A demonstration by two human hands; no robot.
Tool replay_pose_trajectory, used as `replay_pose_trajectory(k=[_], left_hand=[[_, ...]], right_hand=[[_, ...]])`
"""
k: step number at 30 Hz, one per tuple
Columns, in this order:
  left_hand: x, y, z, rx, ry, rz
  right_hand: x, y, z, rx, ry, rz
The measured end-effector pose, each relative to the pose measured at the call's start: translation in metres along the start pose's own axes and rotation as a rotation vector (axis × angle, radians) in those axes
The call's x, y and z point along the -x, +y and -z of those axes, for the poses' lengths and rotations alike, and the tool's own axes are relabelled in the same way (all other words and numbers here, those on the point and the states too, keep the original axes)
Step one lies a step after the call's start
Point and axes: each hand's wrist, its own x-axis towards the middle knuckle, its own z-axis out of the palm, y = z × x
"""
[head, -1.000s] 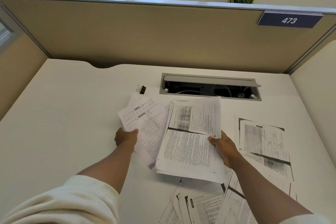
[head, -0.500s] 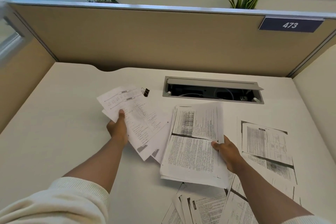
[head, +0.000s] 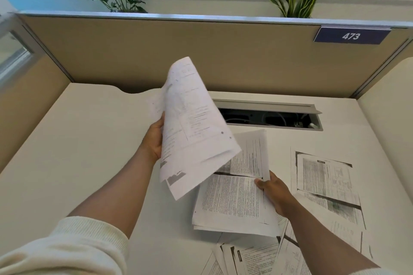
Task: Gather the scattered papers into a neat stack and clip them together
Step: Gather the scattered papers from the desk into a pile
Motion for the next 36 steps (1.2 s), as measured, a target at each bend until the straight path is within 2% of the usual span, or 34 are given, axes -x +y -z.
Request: replay_pose_trajectory(k=[5,10,18,23,28,31,33,36], left_hand=[[-0.008,-0.019,0.007,-0.471,0.159,0.12],[-0.007,-0.044,0.005,-0.62,0.167,0.087],[-0.011,-0.065,0.005,-0.576,0.087,0.117],[-0.009,-0.073,0.016,-0.468,0.01,0.219],[-0.008,-0.079,0.013,-0.497,0.039,0.164],[-0.009,-0.079,0.009,-0.498,0.056,0.144],[-0.01,-0.079,0.007,-0.51,0.059,0.128],[-0.01,-0.079,0.001,-0.522,0.078,0.094]], right_hand=[[-0.001,-0.009,-0.003,-0.029,-0.001,0.003],[-0.005,-0.011,-0.003,-0.055,-0.028,0.001],[-0.003,-0.015,-0.006,-0.149,-0.062,-0.025],[-0.004,-0.018,-0.005,-0.216,-0.066,-0.054],[-0.002,-0.022,-0.01,-0.342,-0.022,-0.08],[0.001,-0.028,-0.015,-0.406,-0.058,-0.05],[0.0,-0.032,-0.019,-0.417,-0.148,-0.028],[-0.002,-0.035,-0.023,-0.323,-0.219,-0.032]])
